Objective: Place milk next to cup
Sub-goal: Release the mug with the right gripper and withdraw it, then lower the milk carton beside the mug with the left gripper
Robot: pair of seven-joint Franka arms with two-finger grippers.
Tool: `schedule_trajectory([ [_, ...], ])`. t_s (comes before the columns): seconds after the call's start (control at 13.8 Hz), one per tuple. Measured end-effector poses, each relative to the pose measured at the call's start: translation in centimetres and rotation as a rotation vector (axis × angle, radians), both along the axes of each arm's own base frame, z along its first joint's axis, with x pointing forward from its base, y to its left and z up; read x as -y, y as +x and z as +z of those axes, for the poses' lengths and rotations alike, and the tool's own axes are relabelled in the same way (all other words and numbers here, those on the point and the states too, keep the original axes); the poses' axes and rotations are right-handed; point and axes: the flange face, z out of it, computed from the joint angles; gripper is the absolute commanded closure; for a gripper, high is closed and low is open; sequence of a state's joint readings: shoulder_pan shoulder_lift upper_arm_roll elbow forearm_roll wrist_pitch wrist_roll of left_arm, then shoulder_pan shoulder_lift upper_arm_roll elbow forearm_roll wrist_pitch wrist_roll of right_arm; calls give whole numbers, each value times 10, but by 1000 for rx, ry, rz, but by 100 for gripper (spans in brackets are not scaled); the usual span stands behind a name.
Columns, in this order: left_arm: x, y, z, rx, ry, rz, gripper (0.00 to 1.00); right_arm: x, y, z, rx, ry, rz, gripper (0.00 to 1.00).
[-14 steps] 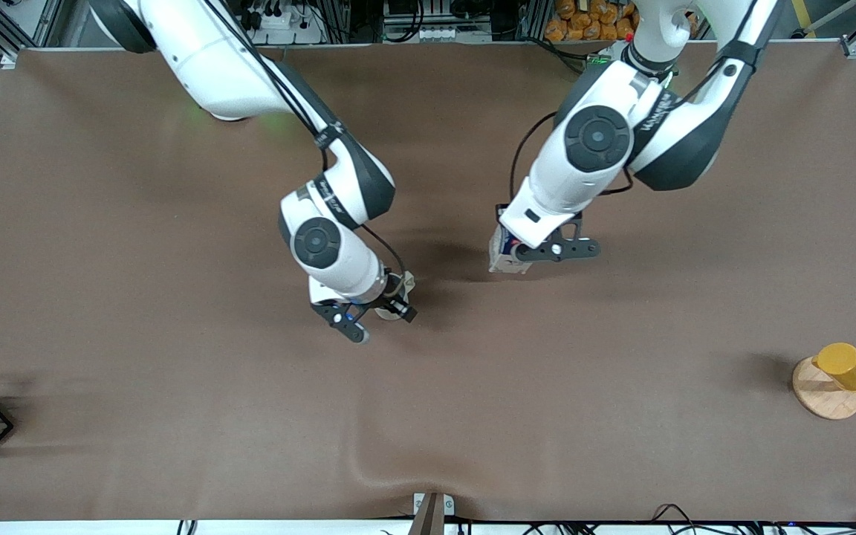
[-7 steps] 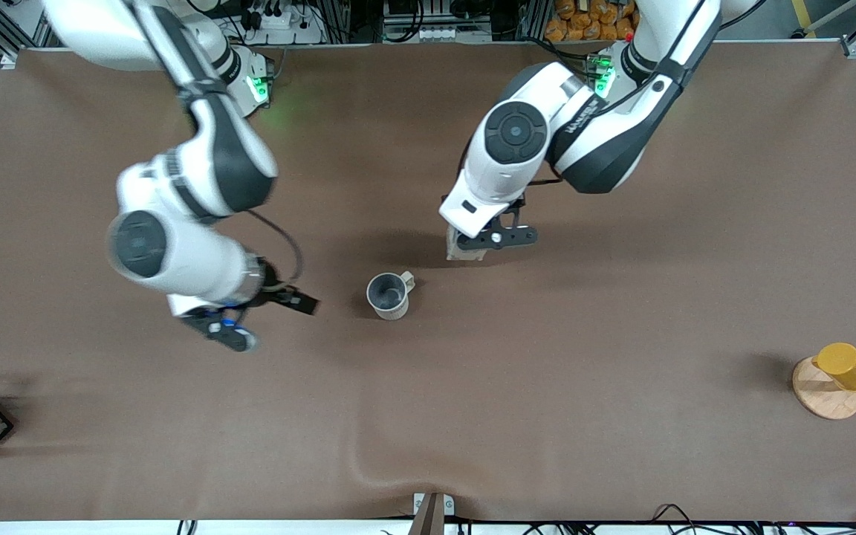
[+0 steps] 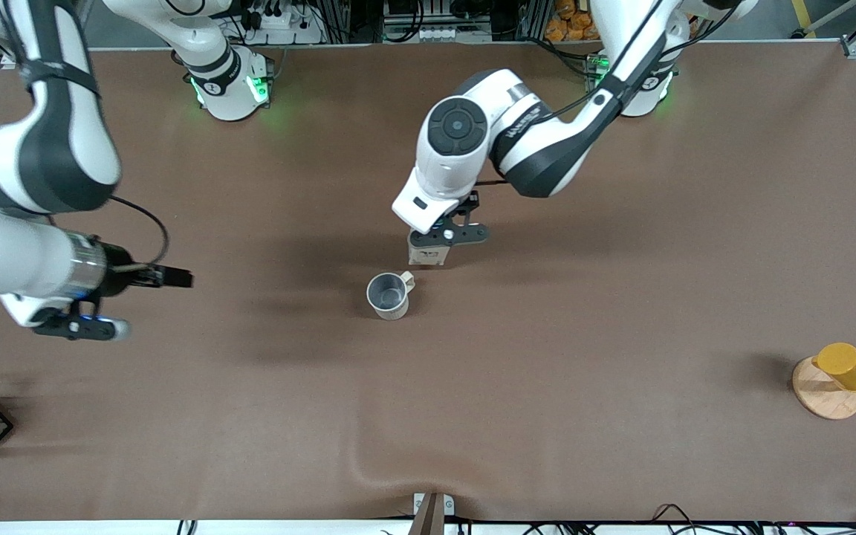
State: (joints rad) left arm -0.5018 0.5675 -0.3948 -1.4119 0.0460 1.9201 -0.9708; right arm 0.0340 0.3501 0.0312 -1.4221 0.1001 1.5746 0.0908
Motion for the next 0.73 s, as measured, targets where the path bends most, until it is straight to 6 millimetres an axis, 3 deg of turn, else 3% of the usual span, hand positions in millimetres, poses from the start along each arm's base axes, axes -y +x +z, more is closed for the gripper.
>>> schedule_trajectory([
  [0.29, 20, -12, -23, 18, 11, -22, 67, 63, -25, 36, 56, 23, 163, 0],
  [0.36, 23, -12, -25, 17, 10, -24, 59, 74, -33, 44, 67, 27, 187, 0],
  [0.58, 23, -9, -30, 14, 11, -27, 47, 99, -57, 69, 99, 33, 207, 0],
  [0.73, 23, -8, -36, 7, 15, -29, 45, 111, -72, 87, 103, 35, 195, 0],
])
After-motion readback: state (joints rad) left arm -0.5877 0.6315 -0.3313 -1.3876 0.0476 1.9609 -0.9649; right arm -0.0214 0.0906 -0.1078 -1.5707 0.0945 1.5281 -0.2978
